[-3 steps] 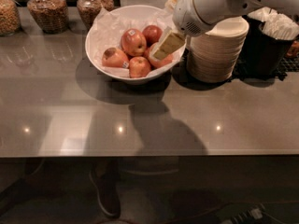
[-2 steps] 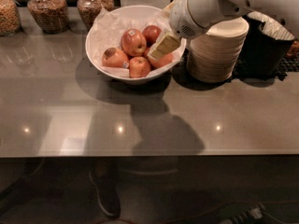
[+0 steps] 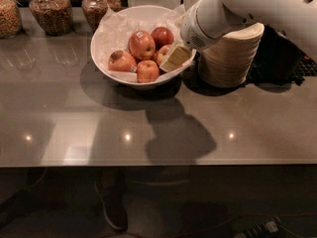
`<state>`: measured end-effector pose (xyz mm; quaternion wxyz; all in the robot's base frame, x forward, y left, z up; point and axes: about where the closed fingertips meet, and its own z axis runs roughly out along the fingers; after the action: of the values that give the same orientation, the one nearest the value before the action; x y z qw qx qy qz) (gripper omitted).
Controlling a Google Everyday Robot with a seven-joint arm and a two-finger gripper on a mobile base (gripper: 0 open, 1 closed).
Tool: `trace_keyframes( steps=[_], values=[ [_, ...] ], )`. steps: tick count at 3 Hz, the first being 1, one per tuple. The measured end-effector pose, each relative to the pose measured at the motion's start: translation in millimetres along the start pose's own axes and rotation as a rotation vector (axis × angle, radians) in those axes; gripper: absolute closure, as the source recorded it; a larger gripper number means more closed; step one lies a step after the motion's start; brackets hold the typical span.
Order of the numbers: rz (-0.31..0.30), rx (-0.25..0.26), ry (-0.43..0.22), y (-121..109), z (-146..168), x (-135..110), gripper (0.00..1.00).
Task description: Pick apple from white bowl
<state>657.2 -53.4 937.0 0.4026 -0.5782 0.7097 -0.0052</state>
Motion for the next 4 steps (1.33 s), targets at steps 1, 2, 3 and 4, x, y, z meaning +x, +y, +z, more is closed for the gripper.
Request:
trace_keyframes(
  steps=[1, 2, 3, 4],
  values=[
    [0.02, -0.006, 0.02, 0, 12, 11, 0.25],
    [0.033, -0.013, 0.028, 0, 23, 17, 0.27],
    [0.047, -0.019, 0.035, -1, 33, 20, 0.35],
    [0.063, -0.036, 0.047, 1, 41, 22, 0.46]
  ],
)
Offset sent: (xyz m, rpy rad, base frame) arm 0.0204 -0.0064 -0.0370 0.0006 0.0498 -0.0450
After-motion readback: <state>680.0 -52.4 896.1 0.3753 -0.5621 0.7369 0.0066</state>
